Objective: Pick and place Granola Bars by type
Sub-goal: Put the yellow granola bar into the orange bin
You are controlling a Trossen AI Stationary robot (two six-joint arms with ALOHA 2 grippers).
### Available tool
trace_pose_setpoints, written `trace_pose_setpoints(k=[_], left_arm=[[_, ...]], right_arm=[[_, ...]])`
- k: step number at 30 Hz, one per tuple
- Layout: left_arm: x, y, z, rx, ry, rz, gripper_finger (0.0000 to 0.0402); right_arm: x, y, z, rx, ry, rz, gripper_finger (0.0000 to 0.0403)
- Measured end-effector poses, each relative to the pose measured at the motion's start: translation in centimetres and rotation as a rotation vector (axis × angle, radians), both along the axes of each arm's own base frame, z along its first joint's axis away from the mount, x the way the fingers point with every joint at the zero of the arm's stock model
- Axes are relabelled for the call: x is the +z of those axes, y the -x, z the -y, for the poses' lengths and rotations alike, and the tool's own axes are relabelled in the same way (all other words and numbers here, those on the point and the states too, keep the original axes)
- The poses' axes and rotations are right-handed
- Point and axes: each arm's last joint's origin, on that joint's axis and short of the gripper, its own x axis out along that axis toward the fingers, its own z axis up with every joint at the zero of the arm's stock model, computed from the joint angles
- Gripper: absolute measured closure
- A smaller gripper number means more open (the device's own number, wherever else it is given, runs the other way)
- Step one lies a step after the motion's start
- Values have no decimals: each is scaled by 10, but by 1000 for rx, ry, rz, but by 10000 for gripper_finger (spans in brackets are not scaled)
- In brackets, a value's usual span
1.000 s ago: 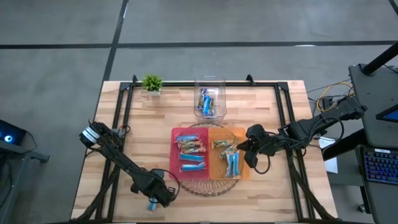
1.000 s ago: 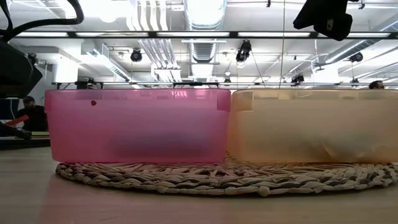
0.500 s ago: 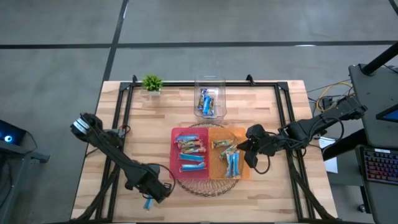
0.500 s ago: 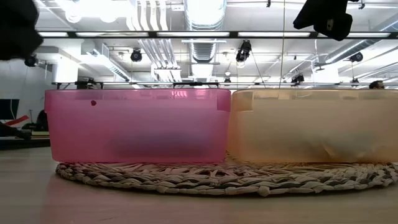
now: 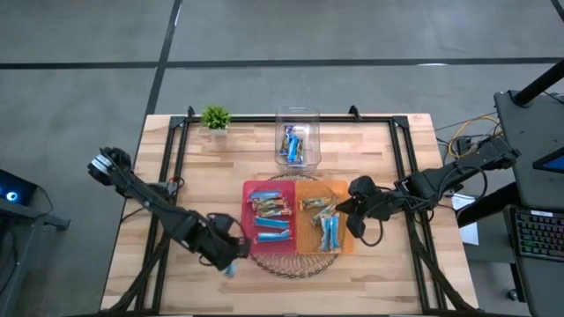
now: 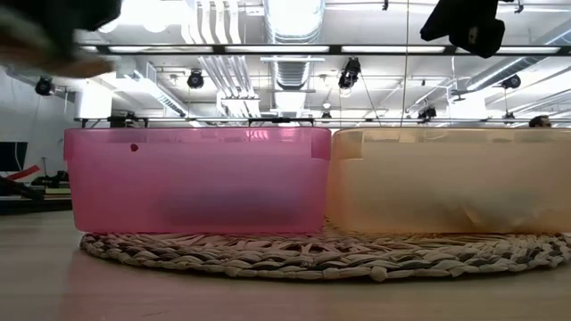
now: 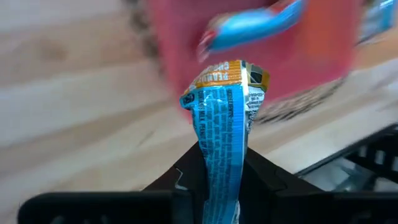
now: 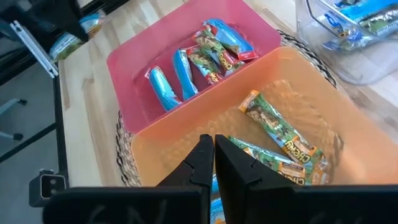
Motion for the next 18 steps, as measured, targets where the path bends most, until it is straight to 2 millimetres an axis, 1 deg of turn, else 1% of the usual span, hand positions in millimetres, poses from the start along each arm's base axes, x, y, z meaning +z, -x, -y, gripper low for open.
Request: trace_pose_setpoints(k=[5, 9, 13, 18], left_arm=[[13, -17, -17, -45, -72, 104, 346], [24, -31, -30, -104, -129, 169, 346], [34, -45, -44, -145, -184, 250, 346], [48, -58, -59, -174, -279, 352, 346]], right_arm=[[15, 4, -1, 95, -3, 31, 394], [26, 12, -1, 199, -27, 37, 394], [39, 26, 3, 225, -38, 67, 394], [61, 53, 10, 252, -62, 125, 395]])
